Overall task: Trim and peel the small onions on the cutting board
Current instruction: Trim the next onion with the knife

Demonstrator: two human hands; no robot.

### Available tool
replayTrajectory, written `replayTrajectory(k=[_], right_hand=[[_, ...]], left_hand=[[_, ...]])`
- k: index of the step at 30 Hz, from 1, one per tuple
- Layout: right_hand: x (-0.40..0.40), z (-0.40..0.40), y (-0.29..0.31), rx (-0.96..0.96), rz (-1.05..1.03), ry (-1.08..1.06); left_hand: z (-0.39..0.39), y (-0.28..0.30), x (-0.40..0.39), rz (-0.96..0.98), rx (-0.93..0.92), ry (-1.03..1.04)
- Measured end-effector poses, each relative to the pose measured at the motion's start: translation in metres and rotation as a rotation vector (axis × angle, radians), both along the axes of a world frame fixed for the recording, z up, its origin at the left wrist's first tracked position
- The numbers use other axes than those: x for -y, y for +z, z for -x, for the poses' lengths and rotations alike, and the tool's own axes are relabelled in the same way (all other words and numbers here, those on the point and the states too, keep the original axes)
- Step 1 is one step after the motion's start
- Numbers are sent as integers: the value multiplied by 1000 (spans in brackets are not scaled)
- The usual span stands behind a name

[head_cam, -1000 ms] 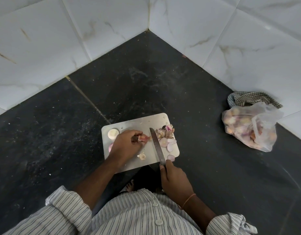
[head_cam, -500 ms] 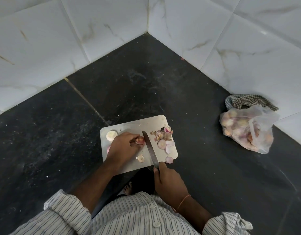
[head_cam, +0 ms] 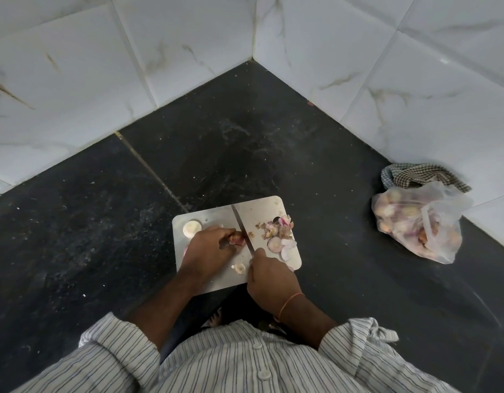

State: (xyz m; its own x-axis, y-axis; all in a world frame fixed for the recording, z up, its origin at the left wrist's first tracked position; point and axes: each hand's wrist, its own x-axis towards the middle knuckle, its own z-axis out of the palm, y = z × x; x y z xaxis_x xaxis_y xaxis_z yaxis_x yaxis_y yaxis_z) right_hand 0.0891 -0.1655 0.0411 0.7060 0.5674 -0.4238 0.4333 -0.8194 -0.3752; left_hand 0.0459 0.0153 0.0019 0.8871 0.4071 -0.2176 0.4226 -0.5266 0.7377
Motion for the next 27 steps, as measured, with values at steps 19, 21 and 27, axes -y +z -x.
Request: replayTrajectory(k=[19, 21, 27], right_hand=[[15, 26, -21, -43, 79, -17], [26, 35, -23, -127, 92, -38], [36, 41, -22, -128, 107, -40]], left_hand=[[2, -1, -4, -102, -18, -67], [2, -1, -4, -101, -7, -61], [3, -2, -7, -80, -20, -53]])
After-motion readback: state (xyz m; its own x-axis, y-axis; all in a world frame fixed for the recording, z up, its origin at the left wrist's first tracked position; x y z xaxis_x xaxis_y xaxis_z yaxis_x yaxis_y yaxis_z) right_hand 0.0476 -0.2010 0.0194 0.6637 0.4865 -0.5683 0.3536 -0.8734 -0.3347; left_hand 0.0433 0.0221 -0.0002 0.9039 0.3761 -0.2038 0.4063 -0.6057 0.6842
